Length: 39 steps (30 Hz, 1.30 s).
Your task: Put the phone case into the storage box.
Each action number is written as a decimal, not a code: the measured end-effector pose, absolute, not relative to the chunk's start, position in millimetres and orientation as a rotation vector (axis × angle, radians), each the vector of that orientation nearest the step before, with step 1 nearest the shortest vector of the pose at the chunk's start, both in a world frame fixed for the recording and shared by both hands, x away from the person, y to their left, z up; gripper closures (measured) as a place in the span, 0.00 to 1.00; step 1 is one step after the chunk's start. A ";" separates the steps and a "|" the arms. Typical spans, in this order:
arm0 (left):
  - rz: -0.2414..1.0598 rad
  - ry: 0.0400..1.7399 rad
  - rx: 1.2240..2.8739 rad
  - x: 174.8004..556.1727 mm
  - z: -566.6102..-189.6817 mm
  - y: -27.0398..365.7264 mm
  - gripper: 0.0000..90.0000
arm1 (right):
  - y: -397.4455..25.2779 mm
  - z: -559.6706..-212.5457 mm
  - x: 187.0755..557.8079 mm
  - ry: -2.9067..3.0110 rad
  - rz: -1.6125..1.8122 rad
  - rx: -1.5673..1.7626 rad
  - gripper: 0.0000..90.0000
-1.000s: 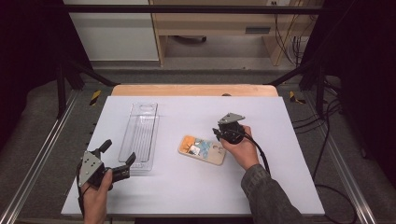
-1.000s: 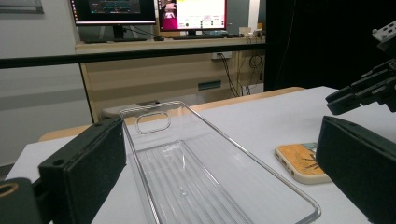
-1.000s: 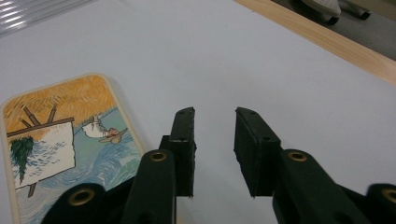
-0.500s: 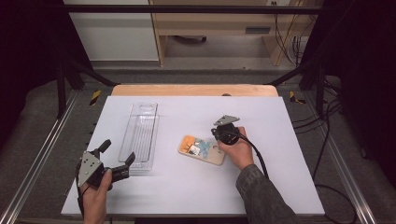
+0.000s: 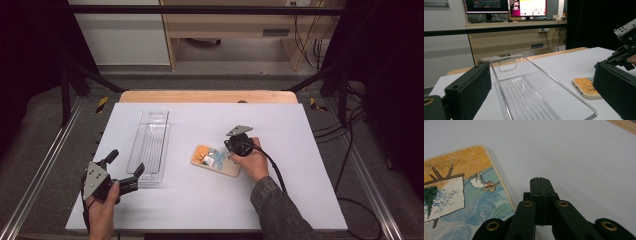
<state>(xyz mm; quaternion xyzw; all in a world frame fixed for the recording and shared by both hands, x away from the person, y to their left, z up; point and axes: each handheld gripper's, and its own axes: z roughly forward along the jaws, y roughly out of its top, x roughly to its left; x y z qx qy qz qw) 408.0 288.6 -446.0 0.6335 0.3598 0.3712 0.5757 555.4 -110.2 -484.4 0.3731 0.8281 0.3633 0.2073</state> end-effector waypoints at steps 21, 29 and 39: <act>0.867 0.844 1.483 408.5 -446.2 288.5 0.02 | -96.2 -492.0 553.5 2.395 1.011 0.976 1.00; 0.866 0.846 1.484 408.6 -446.3 288.4 0.02 | -92.9 -491.1 547.7 2.437 1.004 0.949 1.00; 0.867 0.844 1.485 408.5 -446.2 288.2 0.02 | -85.7 -489.5 539.1 2.474 0.994 0.892 1.00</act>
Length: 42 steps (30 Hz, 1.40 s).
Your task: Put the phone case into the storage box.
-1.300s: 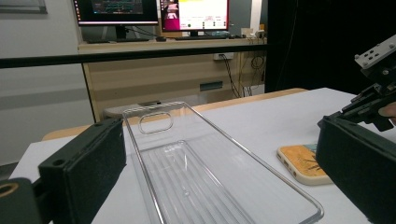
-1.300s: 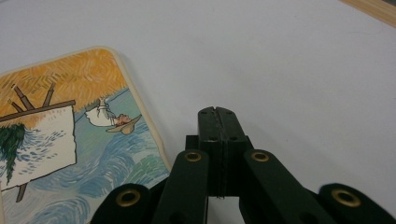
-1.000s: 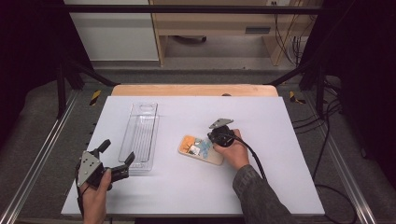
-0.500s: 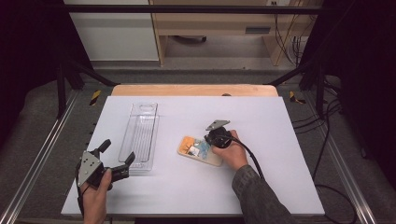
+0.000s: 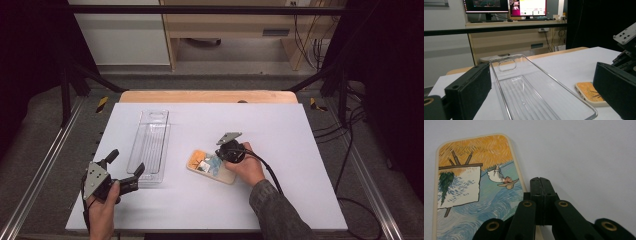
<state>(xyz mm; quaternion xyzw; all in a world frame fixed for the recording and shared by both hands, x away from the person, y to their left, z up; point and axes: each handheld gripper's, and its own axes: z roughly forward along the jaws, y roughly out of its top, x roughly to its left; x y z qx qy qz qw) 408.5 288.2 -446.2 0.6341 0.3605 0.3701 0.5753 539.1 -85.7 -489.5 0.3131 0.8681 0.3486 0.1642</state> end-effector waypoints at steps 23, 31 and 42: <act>0.869 0.845 1.484 408.4 -446.0 288.7 0.02 | -82.0 -486.8 526.5 2.514 0.972 0.894 1.00; 0.869 0.844 1.487 408.7 -446.2 288.3 0.02 | -81.7 -485.6 520.1 2.525 0.968 0.916 1.00; 0.868 0.849 1.485 409.0 -446.4 288.8 0.02 | -91.7 -469.7 506.9 2.473 1.032 0.912 0.83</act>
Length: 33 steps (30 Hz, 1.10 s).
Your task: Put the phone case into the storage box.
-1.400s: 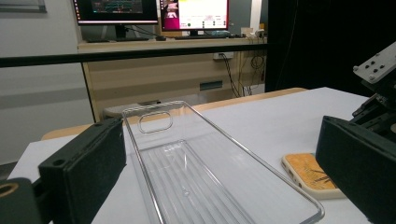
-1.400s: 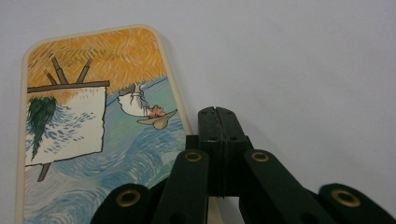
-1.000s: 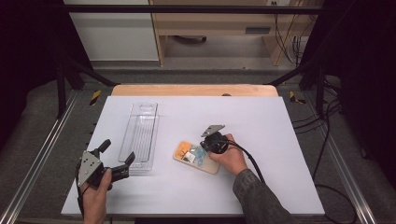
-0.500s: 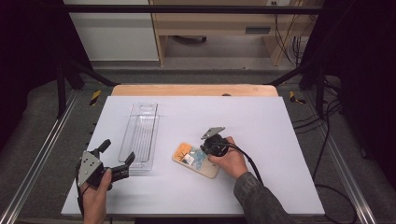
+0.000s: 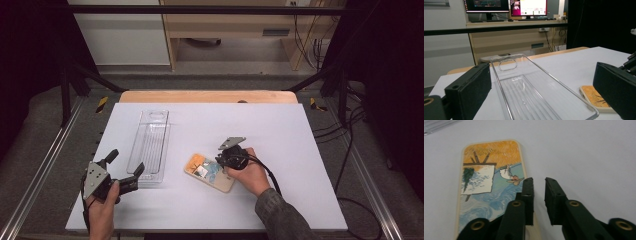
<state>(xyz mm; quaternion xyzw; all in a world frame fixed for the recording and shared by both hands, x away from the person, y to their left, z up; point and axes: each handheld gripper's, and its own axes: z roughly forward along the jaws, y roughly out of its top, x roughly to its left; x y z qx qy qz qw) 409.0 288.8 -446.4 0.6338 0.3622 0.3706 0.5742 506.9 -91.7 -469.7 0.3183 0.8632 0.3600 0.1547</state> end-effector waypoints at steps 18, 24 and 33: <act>0.873 0.844 1.489 408.3 -446.3 287.4 0.02 | -100.9 -458.6 475.1 2.614 0.943 0.874 0.08; 0.873 0.845 1.489 408.3 -446.3 287.9 0.02 | -101.3 -461.7 471.8 2.640 0.902 0.878 0.07; 0.872 0.843 1.490 408.4 -446.3 287.2 0.02 | -101.4 -466.8 469.7 2.690 0.842 0.861 0.07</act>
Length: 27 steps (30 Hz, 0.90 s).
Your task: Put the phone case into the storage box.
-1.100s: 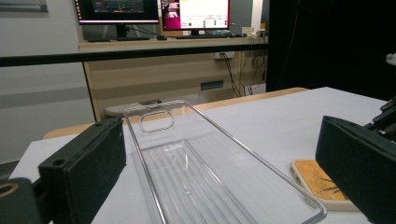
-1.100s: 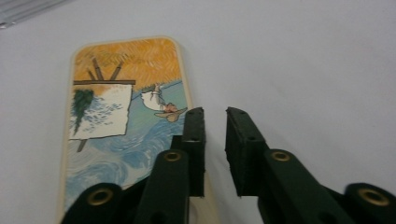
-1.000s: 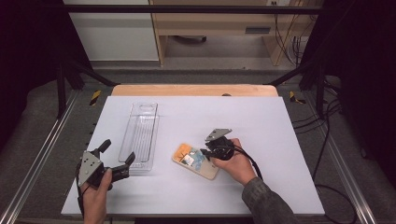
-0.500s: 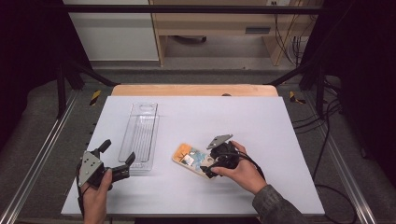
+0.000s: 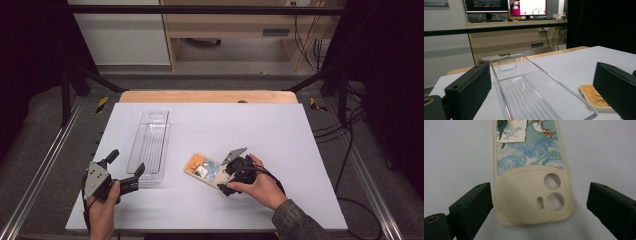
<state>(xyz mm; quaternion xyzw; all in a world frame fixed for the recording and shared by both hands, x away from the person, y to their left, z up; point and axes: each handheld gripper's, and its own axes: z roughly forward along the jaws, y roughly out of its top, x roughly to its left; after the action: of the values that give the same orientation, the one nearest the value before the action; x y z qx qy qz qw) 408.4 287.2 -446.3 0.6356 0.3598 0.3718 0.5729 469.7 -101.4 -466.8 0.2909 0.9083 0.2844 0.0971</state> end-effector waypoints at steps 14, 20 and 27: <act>0.871 0.844 1.490 408.6 -446.4 287.6 0.02 | -97.2 -474.1 472.3 2.744 0.783 0.862 0.07; 0.871 0.844 1.490 408.6 -446.3 287.7 0.02 | -95.8 -475.5 473.5 2.750 0.781 0.868 0.07; 0.872 0.843 1.490 408.7 -446.2 287.9 0.02 | -95.6 -477.2 475.7 2.757 0.780 0.873 0.07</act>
<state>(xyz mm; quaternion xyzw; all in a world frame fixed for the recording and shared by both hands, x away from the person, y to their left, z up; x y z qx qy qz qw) 408.7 287.9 -446.2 0.6356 0.3597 0.3718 0.5730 475.7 -95.6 -477.2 0.2908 0.9180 0.2596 0.0731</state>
